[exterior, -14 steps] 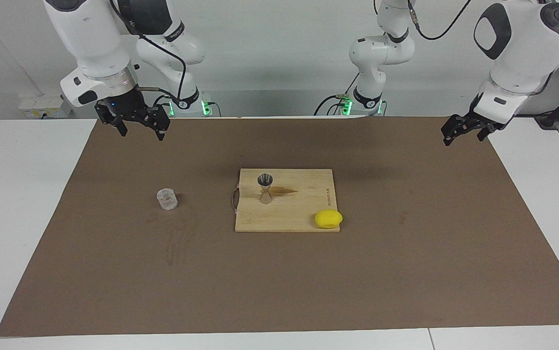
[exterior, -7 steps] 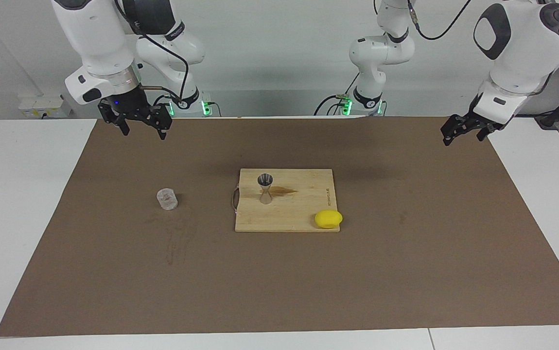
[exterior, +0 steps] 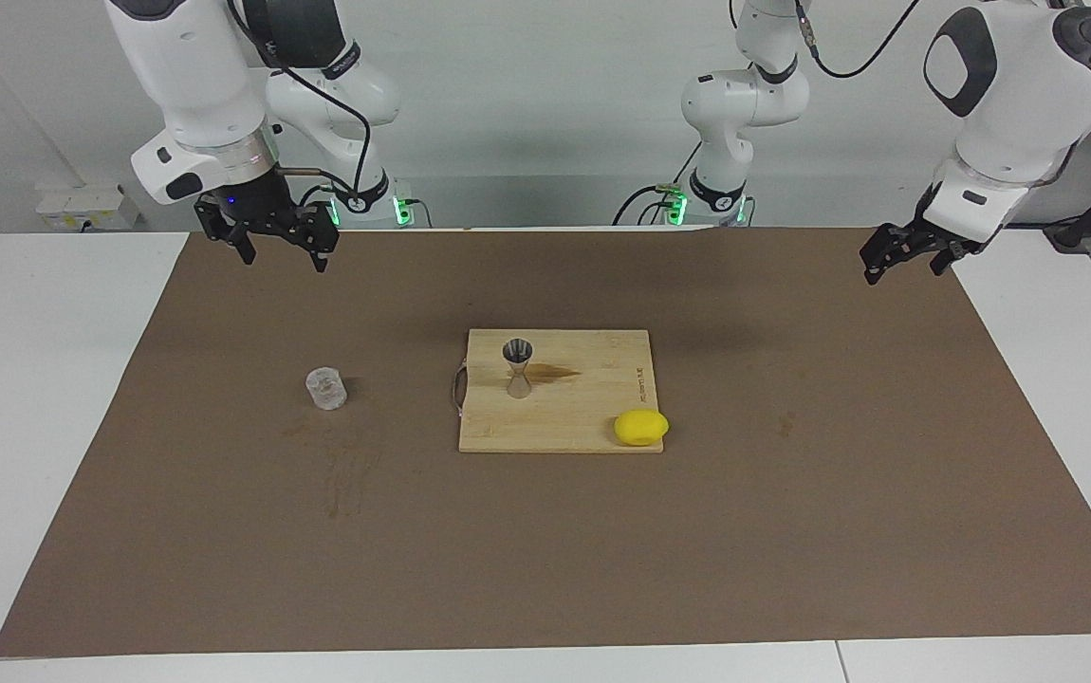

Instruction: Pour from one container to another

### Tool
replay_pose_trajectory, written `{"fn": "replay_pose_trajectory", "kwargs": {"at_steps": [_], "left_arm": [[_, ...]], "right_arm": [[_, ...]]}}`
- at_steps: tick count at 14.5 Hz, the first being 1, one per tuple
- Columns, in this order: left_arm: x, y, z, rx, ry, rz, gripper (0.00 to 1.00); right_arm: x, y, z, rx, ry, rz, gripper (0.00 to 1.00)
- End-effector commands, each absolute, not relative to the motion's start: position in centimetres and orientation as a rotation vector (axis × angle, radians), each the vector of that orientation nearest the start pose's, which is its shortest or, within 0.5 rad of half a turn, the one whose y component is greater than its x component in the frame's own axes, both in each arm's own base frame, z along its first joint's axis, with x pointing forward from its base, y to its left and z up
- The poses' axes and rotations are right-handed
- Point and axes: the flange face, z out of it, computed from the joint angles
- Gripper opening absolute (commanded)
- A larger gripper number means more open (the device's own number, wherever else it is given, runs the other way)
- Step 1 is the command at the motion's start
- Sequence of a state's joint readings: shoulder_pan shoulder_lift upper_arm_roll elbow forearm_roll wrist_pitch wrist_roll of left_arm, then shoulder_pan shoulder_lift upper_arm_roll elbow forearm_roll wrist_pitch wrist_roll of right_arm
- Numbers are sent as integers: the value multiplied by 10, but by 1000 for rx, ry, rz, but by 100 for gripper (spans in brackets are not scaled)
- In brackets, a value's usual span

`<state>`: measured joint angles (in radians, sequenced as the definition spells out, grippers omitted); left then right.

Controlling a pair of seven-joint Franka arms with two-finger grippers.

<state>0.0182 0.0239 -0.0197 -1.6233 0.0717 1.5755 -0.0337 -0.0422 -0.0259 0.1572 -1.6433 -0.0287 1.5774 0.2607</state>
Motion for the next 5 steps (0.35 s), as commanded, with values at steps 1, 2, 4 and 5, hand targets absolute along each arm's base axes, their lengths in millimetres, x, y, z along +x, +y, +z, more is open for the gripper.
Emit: {"fn": "replay_pose_trajectory", "kwargs": {"at_steps": [1, 2, 4, 5], "left_arm": [[551, 5, 588, -3077, -59, 87, 100], [551, 5, 589, -3077, -59, 85, 100], [550, 5, 589, -3077, -59, 85, 100], [550, 5, 589, -3079, -61, 85, 100]], "right_arm": [[536, 59, 606, -3176, 201, 24, 100], [537, 59, 605, -3176, 201, 27, 100], [537, 59, 605, -3176, 198, 24, 100], [537, 59, 605, -3176, 198, 24, 100]]}}
